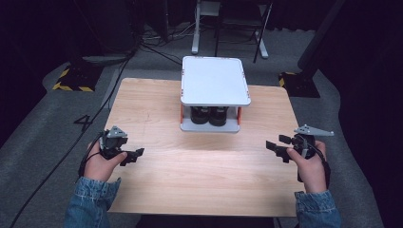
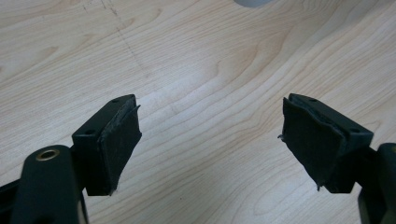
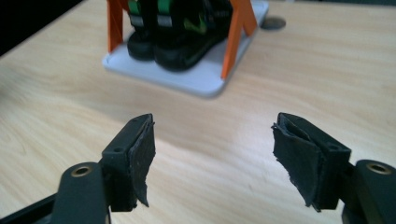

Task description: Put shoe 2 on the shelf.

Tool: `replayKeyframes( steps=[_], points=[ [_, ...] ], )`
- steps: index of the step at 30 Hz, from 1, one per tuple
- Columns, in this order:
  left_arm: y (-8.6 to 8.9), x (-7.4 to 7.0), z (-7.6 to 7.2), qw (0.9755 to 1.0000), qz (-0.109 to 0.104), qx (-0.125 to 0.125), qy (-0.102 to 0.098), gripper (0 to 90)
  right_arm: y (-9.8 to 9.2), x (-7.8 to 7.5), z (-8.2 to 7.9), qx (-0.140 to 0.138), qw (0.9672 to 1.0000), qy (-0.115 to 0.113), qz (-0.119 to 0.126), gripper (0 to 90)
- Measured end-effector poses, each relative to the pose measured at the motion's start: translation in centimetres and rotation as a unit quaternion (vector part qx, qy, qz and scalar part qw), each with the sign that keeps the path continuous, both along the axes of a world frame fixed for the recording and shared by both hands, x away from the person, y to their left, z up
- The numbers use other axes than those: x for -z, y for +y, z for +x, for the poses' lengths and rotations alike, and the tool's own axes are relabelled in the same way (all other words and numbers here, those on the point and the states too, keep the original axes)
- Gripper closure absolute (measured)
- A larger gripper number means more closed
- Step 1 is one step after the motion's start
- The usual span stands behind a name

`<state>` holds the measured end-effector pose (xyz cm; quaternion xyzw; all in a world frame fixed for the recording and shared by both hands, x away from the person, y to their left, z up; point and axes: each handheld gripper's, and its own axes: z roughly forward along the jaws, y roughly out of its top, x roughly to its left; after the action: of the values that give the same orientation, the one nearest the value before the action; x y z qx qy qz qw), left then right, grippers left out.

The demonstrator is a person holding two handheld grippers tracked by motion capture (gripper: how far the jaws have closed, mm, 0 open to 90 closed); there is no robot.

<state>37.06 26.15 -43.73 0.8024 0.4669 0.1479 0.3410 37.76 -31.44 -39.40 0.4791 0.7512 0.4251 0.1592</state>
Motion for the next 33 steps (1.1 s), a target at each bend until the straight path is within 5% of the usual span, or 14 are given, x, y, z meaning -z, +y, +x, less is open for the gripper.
replayKeyframes(
  steps=[5, 14, 27, 31, 33],
  points=[
    [0.5, 0.5, 0.2, 0.9998, 0.013, -0.015, 0.001, 20.9, -1.1, 1.4, 0.1, 0.013, 0.9976, 0.021, -0.065, 24.9],
    [1.0, 1.3, 0.6, 0.9993, 0.023, -0.029, 0.004, 21.2, -3.3, 6.0, 1.7, 0.043, 0.9961, 0.044, -0.064, 21.7],
    [1.2, 2.3, 1.2, 0.9987, 0.030, -0.041, 0.007, 21.7, -3.4, 9.1, 2.5, 0.056, 0.9939, 0.011, -0.094, 21.7],
    [1.1, 2.4, 1.2, 0.9988, 0.028, -0.039, 0.006, 21.6, -3.0, 9.9, 2.7, 0.058, 0.9922, -0.006, -0.110, 16.9],
    [1.1, 2.3, 1.3, 0.9989, 0.029, -0.036, 0.006, 21.7, -2.5, 10.9, 3.0, 0.073, 0.9887, -0.013, -0.130, 15.0]
  ],
)
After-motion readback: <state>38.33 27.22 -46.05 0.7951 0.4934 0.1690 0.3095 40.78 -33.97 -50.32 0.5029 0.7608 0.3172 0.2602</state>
